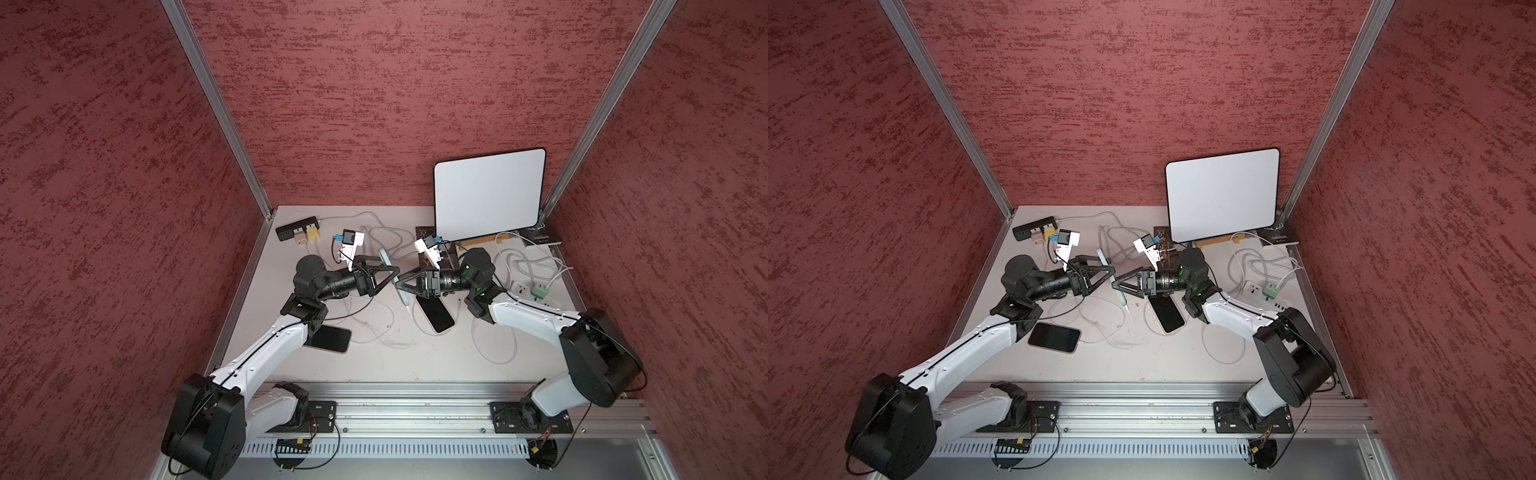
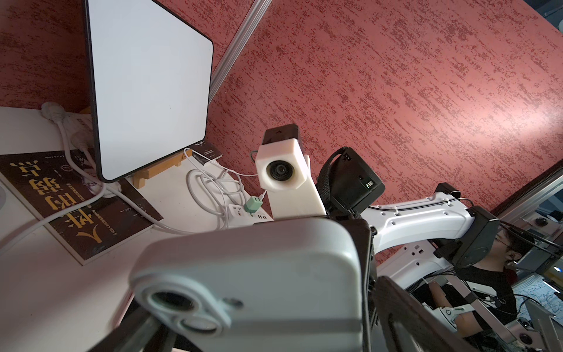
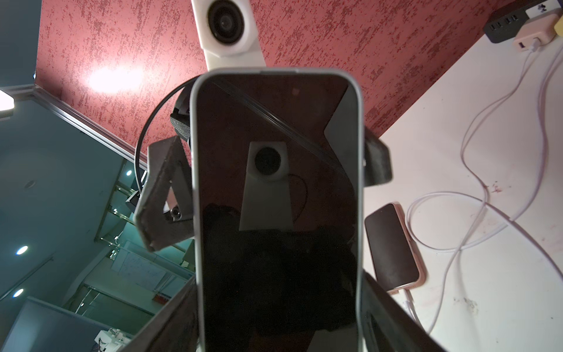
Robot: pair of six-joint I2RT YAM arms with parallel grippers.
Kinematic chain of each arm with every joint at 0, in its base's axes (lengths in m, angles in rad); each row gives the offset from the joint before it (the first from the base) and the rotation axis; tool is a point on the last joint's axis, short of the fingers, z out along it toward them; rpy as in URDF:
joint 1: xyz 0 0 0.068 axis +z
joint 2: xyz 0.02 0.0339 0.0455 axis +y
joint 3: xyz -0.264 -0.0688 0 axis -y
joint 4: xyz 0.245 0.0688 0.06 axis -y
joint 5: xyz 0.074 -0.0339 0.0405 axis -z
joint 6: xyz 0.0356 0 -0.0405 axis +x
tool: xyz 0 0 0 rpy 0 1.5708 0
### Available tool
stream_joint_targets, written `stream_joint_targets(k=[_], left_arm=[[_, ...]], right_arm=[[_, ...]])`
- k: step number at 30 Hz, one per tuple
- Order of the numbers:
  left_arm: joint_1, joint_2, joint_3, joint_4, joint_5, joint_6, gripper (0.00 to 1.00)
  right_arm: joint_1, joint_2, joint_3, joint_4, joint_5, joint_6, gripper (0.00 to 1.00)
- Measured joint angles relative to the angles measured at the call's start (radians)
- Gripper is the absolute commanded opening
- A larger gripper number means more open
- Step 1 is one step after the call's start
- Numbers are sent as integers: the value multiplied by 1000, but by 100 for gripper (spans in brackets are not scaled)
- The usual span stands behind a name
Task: Unplug the charging cable from the phone
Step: Pick up the phone at the center of the board.
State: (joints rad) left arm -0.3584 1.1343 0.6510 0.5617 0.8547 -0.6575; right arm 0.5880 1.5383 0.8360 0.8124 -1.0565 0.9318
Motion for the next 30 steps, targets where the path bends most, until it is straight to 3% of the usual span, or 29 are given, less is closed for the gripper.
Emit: stream_joint_targets(k=[7,12,14,18,21,25,30], left_arm=[[0,0,0,-3,-8,-8,86],[0,-1,0,-2,-2,-38,70],[0,-1,0,-4,-2,-42,61],[2,-2,0,-11,3,-41,35],[12,-4,0,-23,16,-42,22],[27,-18,0,-25,28,-41,16],[58,-38,0,-22,27,-42,13]], right_arm=[[0,3,0,14,-6,-1,19],[0,7,0,23,-10,-25,22],[0,9,0,23,-10,-28,32],[0,7,3,-3,-13,-61,63],[0,-8,12,-74,-14,-119,79],[2,-43,37,-214,-17,-216,89],[2,-71,51,-358,-39,-325,93]])
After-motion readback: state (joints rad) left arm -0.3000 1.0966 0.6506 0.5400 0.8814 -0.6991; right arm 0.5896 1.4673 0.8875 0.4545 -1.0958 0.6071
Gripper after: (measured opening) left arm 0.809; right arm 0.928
